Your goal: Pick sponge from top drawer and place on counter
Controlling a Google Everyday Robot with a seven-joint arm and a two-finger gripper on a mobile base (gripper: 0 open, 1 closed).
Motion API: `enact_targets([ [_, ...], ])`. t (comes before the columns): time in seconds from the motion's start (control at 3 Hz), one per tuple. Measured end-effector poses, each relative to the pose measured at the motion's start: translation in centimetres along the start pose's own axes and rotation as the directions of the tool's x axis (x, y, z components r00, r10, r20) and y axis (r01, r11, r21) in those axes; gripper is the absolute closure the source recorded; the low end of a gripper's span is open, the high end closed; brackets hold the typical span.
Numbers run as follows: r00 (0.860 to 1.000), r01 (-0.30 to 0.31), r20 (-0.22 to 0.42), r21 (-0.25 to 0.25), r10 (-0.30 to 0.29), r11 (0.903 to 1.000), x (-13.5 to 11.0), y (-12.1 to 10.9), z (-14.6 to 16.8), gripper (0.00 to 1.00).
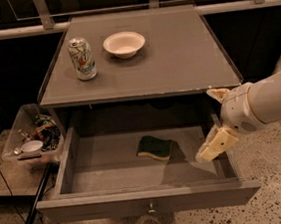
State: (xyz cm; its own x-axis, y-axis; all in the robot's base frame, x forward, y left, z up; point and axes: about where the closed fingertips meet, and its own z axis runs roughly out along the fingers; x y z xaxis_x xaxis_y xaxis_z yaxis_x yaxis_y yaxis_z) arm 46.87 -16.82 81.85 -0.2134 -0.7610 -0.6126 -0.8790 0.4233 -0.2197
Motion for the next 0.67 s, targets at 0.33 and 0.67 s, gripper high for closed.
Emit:
enact_targets([
  [0.33, 1.0, -0.013, 0.008, -0.026, 0.013, 0.9996, 0.0, 0.6, 3.4, 0.0],
  [0.67, 1.0, -0.027, 0.012, -0.051, 0.027, 0.9984, 0.3, 1.1, 6.5, 0.0],
])
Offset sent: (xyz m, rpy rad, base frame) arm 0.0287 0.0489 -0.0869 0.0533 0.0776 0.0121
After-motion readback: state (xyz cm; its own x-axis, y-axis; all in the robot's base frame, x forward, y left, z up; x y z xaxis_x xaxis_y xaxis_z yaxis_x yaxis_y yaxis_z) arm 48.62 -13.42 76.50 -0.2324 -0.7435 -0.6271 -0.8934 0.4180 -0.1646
